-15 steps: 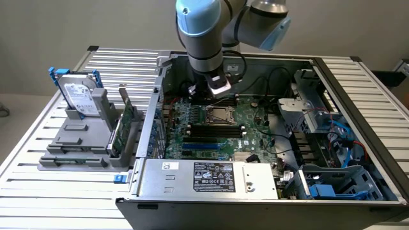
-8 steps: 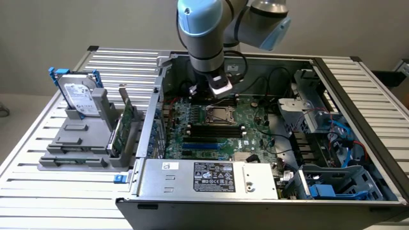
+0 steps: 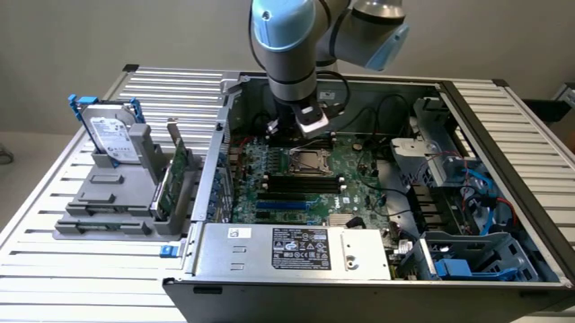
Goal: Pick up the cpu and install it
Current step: 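Install the first cpu locking lever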
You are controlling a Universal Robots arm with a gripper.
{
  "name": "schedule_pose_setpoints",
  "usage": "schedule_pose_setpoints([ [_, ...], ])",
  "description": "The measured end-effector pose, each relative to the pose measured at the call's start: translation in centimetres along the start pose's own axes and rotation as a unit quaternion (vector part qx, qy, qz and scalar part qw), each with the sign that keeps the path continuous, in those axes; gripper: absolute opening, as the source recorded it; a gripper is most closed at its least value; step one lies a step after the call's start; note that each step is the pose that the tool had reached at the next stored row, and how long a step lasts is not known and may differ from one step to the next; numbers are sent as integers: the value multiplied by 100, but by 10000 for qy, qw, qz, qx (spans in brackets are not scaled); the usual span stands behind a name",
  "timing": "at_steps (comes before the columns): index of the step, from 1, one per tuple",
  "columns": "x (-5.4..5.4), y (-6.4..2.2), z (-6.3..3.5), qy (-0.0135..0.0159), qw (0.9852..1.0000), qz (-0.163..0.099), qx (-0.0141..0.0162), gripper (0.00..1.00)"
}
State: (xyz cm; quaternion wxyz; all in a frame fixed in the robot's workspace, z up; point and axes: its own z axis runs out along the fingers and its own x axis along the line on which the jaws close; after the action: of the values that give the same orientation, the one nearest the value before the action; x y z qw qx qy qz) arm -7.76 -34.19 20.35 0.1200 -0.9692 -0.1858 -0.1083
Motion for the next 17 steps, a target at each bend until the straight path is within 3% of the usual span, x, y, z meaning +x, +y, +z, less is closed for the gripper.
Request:
schedule_pose_setpoints([
  [17,47,18,9,-25,10000,-71,-10,11],
])
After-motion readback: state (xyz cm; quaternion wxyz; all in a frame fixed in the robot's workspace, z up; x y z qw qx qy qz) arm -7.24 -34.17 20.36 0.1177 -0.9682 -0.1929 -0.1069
